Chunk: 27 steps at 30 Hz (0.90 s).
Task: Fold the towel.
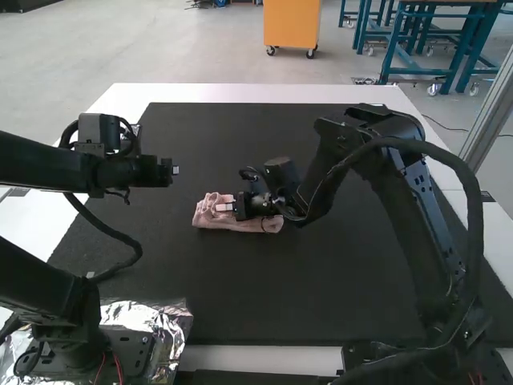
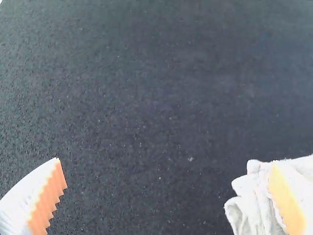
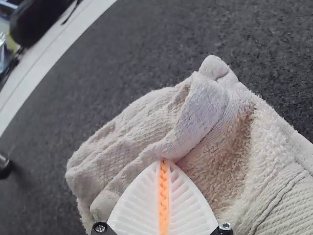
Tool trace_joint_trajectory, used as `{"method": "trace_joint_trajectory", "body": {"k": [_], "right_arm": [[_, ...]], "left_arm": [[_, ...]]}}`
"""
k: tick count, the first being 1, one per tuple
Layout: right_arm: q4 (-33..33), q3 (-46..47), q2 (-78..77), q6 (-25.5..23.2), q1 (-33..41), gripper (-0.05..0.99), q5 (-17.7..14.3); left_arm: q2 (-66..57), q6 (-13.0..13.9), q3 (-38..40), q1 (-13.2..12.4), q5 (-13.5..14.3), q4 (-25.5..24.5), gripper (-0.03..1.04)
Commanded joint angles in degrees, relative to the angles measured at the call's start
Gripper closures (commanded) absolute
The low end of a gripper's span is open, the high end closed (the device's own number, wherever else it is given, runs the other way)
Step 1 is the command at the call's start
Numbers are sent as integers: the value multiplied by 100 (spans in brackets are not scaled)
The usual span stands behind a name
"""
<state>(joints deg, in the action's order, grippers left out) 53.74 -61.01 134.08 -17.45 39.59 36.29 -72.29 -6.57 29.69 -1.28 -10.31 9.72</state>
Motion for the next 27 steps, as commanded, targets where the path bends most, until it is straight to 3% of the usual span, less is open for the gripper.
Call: {"method": "trace_joint_trajectory", "body": {"k": [1,7,12,15,17,19,22,25,27], "right_arm": [[-21,-209,171,-83,66,96,-26],[-109,-156,39,-118,40,96,-52],[-531,19,-1165,-285,-189,92,-52],[-1084,-7,-2105,-408,-312,64,-61],[-1489,-51,-2809,-408,-400,37,-184],[-1832,-104,-3512,-390,-496,3,-298],[-2245,-148,-4522,-127,-760,1,-527],[-2587,-139,-5524,313,-997,1,-1212],[-2965,-156,-6210,383,-1156,1,-1291]], "left_arm": [[180,-64,45,-39,-15,83,4],[189,-64,72,-13,-15,136,4],[268,-55,397,-13,-7,-110,4],[400,-64,713,-13,-15,-295,4],[488,-64,933,-13,-15,-462,4],[602,-64,1162,-13,-15,-602,4],[822,-81,1452,-4,-15,-822,4],[1182,-81,1645,-4,-7,-1024,4],[1472,-81,1742,-4,11,-1174,4]]}}
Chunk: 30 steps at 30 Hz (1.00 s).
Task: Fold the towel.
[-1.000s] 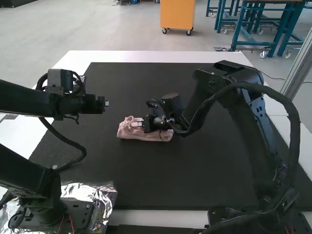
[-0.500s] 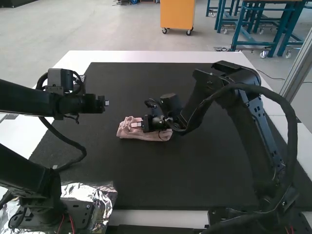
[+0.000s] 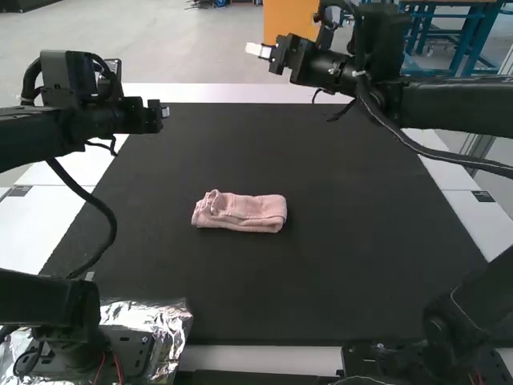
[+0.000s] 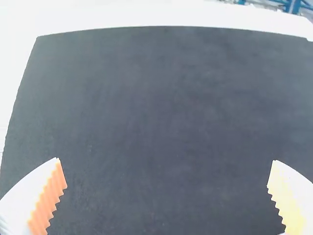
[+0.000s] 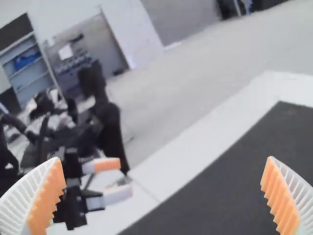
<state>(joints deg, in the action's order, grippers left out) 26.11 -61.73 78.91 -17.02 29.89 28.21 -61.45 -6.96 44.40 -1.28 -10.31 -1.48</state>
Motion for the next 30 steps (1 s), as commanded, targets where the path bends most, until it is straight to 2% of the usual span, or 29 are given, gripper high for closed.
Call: {"method": "trace_joint_trajectory", "body": {"k": [1,5,10,12,16,21,24,25,26,27,28,30], "right_arm": [[-396,-93,-1010,374,-299,1,-535],[-1143,21,-2284,401,-915,1,-650],[-1626,469,-4024,585,-1556,1,-834],[-1679,786,-4710,805,-1767,1,-905],[-1899,1331,-6169,867,-2084,1,-1045],[-2910,1401,-7390,911,-2558,1,-1326],[-3147,1427,-7918,1121,-2831,1,-1476],[-3428,1331,-7909,1376,-2892,1,-1669],[-3692,1234,-7883,1526,-2919,1,-2197],[-4017,1190,-7865,1614,-2927,1,-2548],[-4413,1181,-7865,1789,-2919,1,-2698],[-4421,1427,-7874,1913,-2927,1,-3014]], "left_arm": [[546,-42,306,-4,20,-116,4],[1390,-7,297,-4,20,-195,4],[2542,-42,139,-57,37,-134,4],[3007,-121,51,-57,152,-63,4],[4009,-156,-213,-57,354,112,4],[5090,-130,-547,-30,363,-195,4],[5706,-112,-661,-39,363,-301,4],[5873,-112,-687,-39,371,-353,4],[6013,-121,-696,-65,407,-476,4],[6145,-121,-705,-74,486,-608,4],[6154,-112,-679,-83,503,-837,4],[6145,-121,-608,-118,503,-1109,4]]}}
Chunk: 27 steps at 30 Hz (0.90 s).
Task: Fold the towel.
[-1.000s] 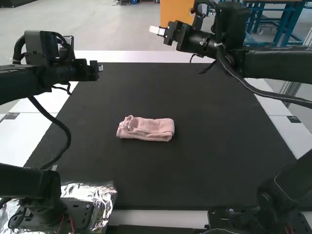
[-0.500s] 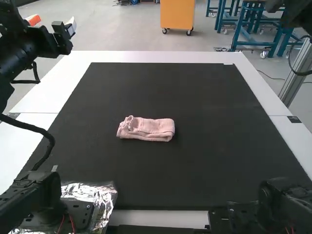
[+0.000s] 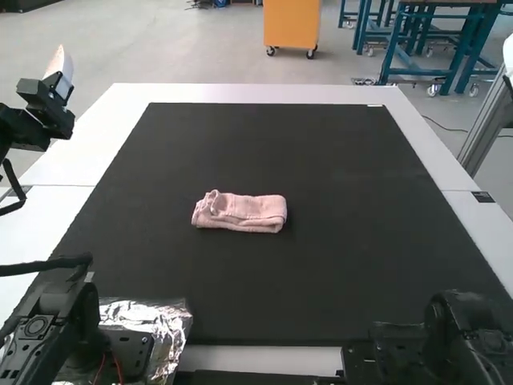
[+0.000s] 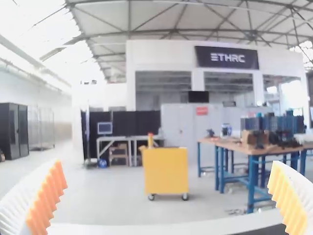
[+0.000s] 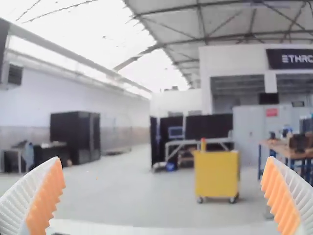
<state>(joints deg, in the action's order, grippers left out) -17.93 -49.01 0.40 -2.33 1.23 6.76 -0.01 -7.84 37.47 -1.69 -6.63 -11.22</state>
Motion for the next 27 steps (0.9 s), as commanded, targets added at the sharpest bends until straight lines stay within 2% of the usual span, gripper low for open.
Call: {"method": "trace_joint_trajectory", "body": {"k": [1,3,5,9,10,12,13,15,17,18,19,20,22,23,25,27], "right_arm": [[106,270,-23,444,-53,1,-984],[396,551,-23,505,-53,1,-1019],[923,999,-23,593,-53,1,-1028],[2514,2300,-23,461,-44,1,-993],[2945,2669,-23,584,-53,1,-914],[3683,3311,-23,1454,-44,1,-659],[4052,3618,-23,1701,-44,1,-606],[4957,4269,-23,1903,-44,1,-685],[5766,4787,-23,2202,-44,1,-685],[5819,4945,-23,2351,-44,1,-694],[5291,4884,-32,2404,-44,1,-659],[4799,4901,-23,2404,-44,1,-676],[4351,4901,-32,2369,-53,1,-720],[4105,4901,-23,2254,-53,1,-720],[3639,4901,-32,1947,-44,1,-720],[3191,4901,-32,1525,-44,1,-738]], "left_arm": [[1,-25,93,-85,118,-196,4],[1,116,-30,-68,118,15,4],[1,625,-434,-42,110,621,4],[1,986,-1374,-94,277,1817,4],[1,1030,-1647,-94,277,2142,4],[1,1232,-2236,-77,189,2942,4],[1,1249,-2508,-77,154,3284,4],[1,1469,-2983,-68,-22,3662,4],[-8,1513,-3387,-68,-145,3873,4],[-8,1513,-3563,-68,-154,3952,4],[1,1513,-3721,-68,-163,3988,4],[1,1495,-3800,-68,-198,3759,4],[1,1188,-3756,-59,-277,3074,4],[1,1074,-3747,-50,-312,2827,4],[1,669,-3756,-24,-506,2309,4],[1,529,-3756,-50,-576,2151,4]]}}
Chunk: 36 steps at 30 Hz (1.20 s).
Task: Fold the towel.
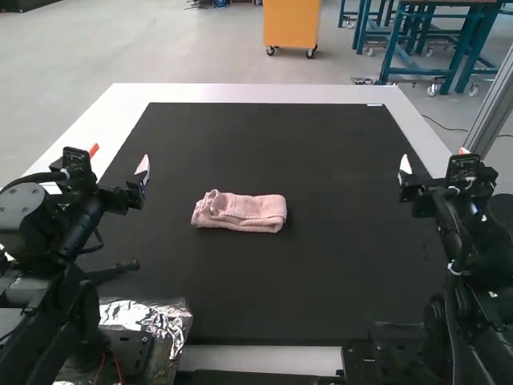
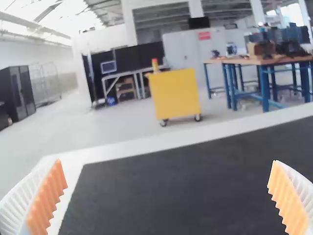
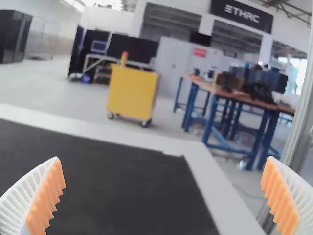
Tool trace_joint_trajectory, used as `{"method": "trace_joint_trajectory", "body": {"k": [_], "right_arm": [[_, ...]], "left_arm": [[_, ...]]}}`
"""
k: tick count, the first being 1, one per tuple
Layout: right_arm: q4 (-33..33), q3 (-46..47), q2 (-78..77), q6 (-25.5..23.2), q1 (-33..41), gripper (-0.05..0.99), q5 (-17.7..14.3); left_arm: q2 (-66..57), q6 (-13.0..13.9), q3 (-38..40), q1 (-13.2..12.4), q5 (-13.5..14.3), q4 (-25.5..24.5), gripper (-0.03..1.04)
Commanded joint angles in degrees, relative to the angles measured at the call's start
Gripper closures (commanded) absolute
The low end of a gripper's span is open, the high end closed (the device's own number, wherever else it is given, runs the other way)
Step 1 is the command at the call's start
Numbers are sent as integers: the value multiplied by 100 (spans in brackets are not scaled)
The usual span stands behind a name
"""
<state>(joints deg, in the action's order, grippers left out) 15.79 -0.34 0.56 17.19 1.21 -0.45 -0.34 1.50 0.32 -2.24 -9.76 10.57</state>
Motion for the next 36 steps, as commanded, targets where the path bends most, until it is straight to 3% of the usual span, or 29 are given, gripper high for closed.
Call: {"method": "trace_joint_trajectory", "body": {"k": [1,3,6,9,13,16,18,36], "right_arm": [[-393,34,-47,-489,-42,1,-61],[-797,34,-47,-858,-42,1,-236],[-1087,34,-38,-937,-42,1,-236],[-1148,34,-38,-910,-51,1,-236],[-1482,43,-47,-629,-42,1,-236],[-1482,43,-47,-638,-60,1,-228],[-1491,43,-47,-638,-60,1,-210],[-1553,43,-47,-629,-60,1,27]], "left_arm": [[34,-396,-40,-4,-342,-108,4],[34,-282,-32,22,-729,-362,4],[34,-132,-32,31,-879,-749,4],[34,-62,-40,22,-817,-1153,4],[34,-71,-32,4,-782,-1127,4],[34,-431,-32,-66,-378,-1110,4],[34,-457,-32,-128,-175,-1118,4],[34,-457,-40,-233,-175,-1127,4]]}}
